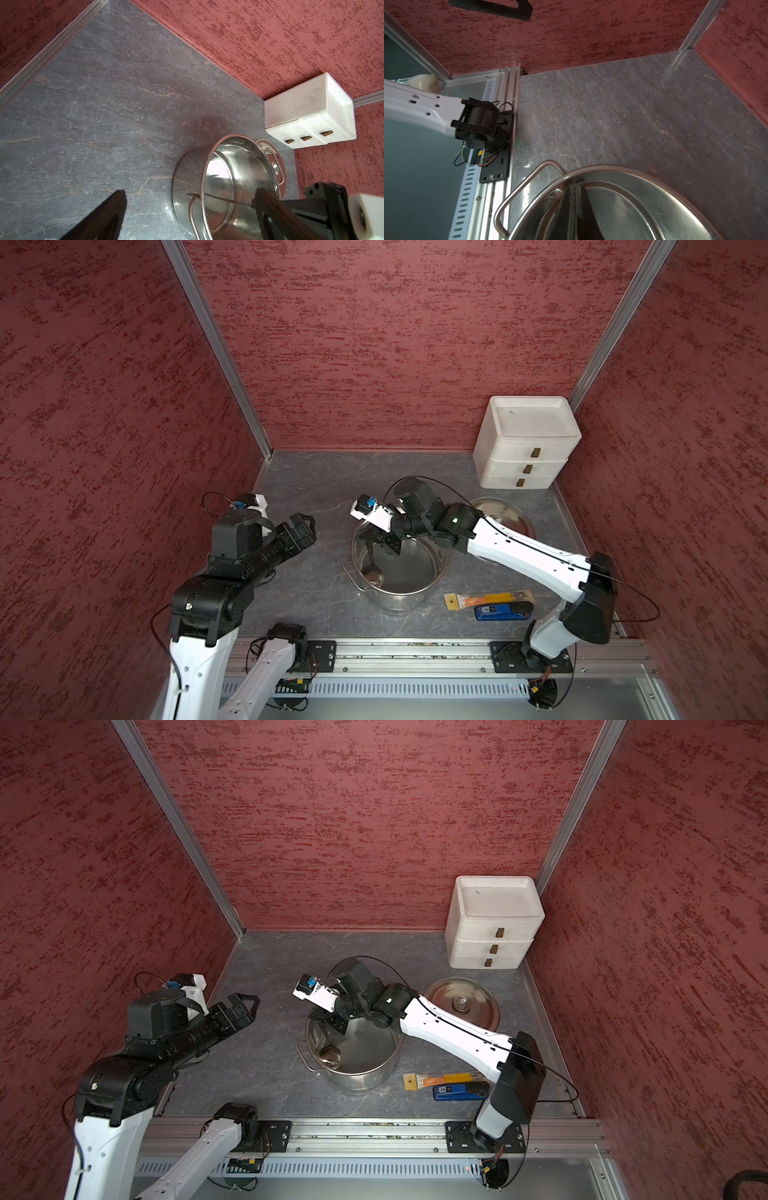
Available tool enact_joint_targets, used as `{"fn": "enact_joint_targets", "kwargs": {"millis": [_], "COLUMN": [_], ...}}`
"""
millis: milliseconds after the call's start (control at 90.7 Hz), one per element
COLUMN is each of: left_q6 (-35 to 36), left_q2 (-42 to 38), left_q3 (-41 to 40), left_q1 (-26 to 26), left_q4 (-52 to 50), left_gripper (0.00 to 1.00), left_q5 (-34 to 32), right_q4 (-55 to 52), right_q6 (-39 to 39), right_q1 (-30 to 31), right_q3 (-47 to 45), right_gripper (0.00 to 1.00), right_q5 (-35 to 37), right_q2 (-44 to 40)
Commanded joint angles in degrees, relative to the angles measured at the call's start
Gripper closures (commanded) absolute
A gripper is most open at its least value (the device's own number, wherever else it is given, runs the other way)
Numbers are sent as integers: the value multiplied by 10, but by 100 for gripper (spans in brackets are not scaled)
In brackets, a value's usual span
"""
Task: Stir the soup with a spoon
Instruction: Stir the soup in the pan with a stick.
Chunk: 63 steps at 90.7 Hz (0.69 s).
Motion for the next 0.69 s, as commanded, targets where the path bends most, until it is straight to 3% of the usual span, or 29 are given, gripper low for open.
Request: {"fn": "enact_joint_targets", "kwargs": {"millis": [0, 298, 507, 683], "left_q6": [4, 2, 3, 4], "left_q2": [-10, -14, -10, -6], "left_q3": [12, 23, 21, 17], "left_q1": [2, 3, 3, 2], "left_q4": [-12, -22, -17, -7], "left_gripper": [0, 0, 0, 0], "left_q5": [-12, -18, -17, -14], "right_q4": [34, 28, -3, -41], "right_q6": [-20, -67, -86, -93], "right_q1": [-17, -96, -146, -155], "right_q3": [36, 6, -77, -155], "right_gripper": [100, 100, 100, 100], "right_q5": [22, 41, 35, 34], "right_q2": [17, -11, -106, -205]}}
